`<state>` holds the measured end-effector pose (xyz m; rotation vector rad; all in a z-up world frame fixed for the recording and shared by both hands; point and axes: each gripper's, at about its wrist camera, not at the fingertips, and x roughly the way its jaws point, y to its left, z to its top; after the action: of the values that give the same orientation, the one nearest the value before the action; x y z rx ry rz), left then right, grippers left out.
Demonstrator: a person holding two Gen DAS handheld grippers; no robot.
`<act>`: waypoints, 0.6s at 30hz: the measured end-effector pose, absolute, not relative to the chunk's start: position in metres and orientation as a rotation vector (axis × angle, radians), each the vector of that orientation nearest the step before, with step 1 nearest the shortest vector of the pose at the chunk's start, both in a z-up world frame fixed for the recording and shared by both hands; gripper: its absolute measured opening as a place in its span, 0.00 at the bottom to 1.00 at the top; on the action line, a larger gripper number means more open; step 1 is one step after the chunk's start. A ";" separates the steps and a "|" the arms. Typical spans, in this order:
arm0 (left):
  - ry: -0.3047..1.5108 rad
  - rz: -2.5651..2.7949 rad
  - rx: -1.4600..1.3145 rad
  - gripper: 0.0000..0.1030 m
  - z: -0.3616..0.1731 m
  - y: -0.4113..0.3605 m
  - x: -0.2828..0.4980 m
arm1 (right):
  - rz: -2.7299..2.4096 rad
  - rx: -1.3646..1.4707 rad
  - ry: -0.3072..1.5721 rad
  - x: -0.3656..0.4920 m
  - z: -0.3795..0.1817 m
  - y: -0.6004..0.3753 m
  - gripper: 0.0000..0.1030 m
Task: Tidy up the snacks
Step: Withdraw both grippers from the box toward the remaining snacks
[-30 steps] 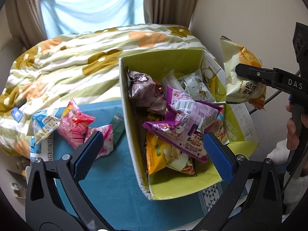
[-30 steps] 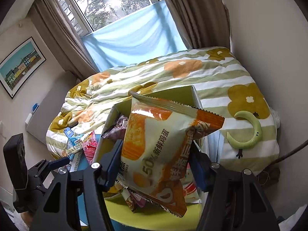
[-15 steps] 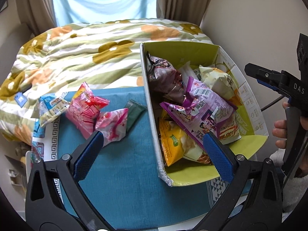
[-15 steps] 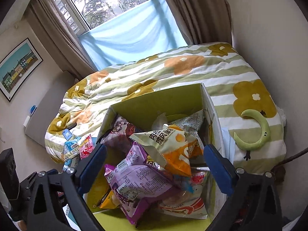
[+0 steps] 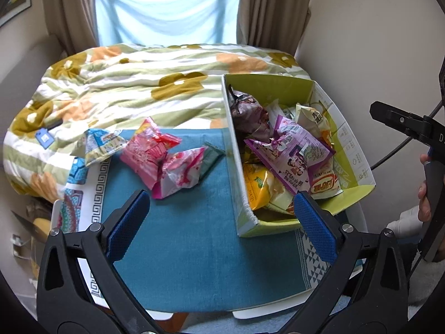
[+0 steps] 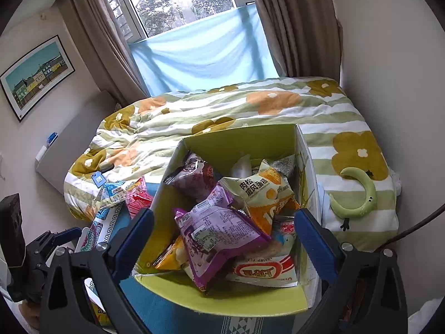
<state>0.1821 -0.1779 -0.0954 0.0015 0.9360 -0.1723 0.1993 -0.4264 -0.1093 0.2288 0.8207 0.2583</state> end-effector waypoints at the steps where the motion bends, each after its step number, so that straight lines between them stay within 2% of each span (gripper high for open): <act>1: 0.930 -0.156 0.000 0.99 -0.093 -0.173 0.177 | 0.264 0.223 0.810 0.195 -0.106 -0.424 0.97; 10: 0.897 -0.047 -0.021 0.99 -0.081 -0.115 0.150 | 0.339 0.218 0.734 0.168 -0.086 -0.388 0.97; 18: 0.872 -0.064 -0.013 0.99 -0.079 -0.063 0.171 | 0.366 0.183 0.719 0.166 -0.088 -0.336 0.97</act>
<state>0.1707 -0.0629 -0.0790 -0.0132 0.8716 -0.0641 0.1663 -0.3355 -0.0879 0.1826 0.7192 0.3656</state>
